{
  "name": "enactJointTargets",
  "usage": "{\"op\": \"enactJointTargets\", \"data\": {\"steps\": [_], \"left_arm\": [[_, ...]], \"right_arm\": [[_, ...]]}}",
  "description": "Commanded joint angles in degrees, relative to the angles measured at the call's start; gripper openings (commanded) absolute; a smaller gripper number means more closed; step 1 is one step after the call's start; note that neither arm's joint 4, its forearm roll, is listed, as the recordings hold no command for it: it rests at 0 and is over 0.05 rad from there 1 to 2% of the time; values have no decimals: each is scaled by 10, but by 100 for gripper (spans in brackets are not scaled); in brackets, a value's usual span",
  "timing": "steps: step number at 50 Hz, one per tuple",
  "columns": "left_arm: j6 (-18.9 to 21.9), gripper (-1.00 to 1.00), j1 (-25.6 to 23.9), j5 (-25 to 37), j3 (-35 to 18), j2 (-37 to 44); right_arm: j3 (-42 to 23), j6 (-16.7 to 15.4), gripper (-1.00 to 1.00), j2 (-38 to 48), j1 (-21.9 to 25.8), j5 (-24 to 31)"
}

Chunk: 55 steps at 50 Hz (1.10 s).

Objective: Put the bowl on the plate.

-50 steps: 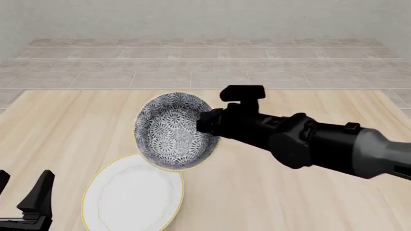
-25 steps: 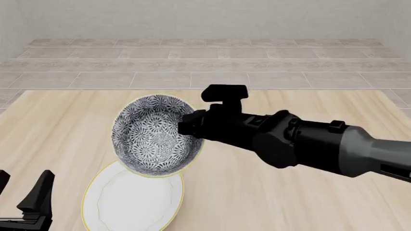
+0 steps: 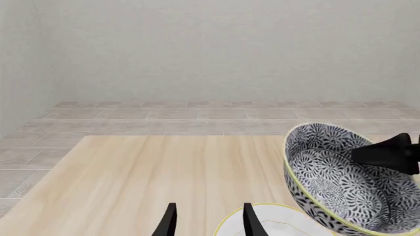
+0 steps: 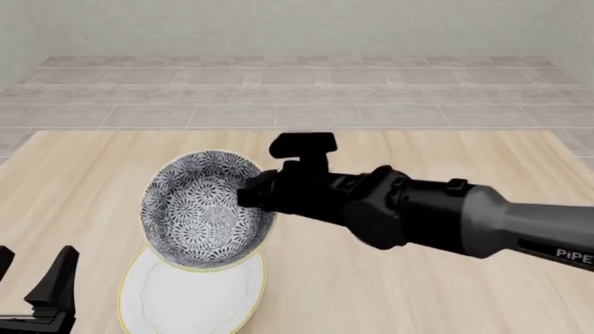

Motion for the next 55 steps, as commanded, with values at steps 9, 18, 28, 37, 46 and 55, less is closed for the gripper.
{"op": "enactJointTargets", "data": {"steps": [9,18,28,37,46,55], "left_arm": [[0,100,0,0,0,0],[0,100,0,0,0,0],[0,100,0,0,0,0],[0,100,0,0,0,0],[0,100,0,0,0,0],[0,100,0,0,0,0]], "right_arm": [[-6,8,-100,14,16,-2],[-5,9,-100,16,22,-2],[-3,9,-100,20,25,-5],[-4,10,-100,26,28,-8],[-7,10,-100,34,30,-10],[-13,9,-100,40,30,-10]]}}
